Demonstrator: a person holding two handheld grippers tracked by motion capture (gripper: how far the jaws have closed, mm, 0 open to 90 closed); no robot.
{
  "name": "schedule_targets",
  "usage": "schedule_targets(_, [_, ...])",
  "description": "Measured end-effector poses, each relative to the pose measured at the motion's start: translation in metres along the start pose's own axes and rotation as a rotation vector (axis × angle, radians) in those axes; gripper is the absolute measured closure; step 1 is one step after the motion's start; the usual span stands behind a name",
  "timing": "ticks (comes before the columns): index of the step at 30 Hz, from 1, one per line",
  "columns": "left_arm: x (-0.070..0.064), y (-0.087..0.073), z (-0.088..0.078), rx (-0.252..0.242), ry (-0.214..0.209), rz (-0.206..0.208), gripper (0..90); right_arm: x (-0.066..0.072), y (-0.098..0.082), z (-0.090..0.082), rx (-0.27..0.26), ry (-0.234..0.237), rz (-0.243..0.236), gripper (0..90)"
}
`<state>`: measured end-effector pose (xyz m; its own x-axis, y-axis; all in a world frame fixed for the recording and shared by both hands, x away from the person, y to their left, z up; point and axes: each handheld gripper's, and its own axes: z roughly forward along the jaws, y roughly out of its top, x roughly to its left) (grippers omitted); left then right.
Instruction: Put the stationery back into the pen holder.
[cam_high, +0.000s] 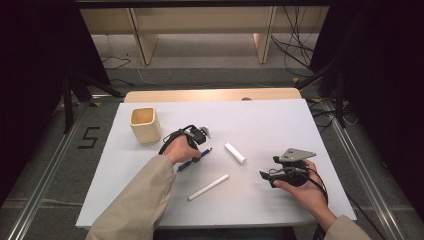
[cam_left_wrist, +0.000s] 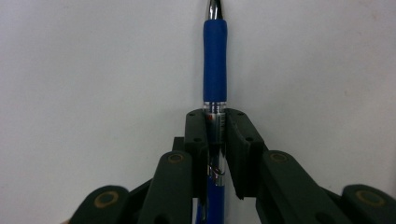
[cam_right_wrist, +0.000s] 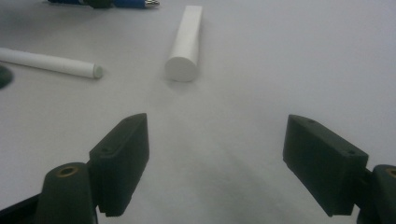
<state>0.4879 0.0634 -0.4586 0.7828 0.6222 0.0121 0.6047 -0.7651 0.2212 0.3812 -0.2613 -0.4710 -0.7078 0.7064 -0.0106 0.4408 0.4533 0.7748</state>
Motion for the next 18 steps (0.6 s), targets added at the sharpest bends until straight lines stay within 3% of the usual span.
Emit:
schedule_targets(8, [-0.0025,0.0001,-0.0008,0.002,0.024,0.022,79.3,-0.0001,0.0,-0.0002,-0.001,0.0,0.001,23.4])
schedule_targets(14, [-0.0021,-0.0027,-0.0027,-0.032,0.028,-0.007,79.3,-0.0001,0.0,-0.0002,-0.002,0.0,0.0,23.4])
schedule_targets(18, [-0.0014,-0.0046,-0.0073,-0.043,0.031,0.005,79.4,-0.0003,0.0,-0.0002,-0.001,0.001,-0.001,23.4])
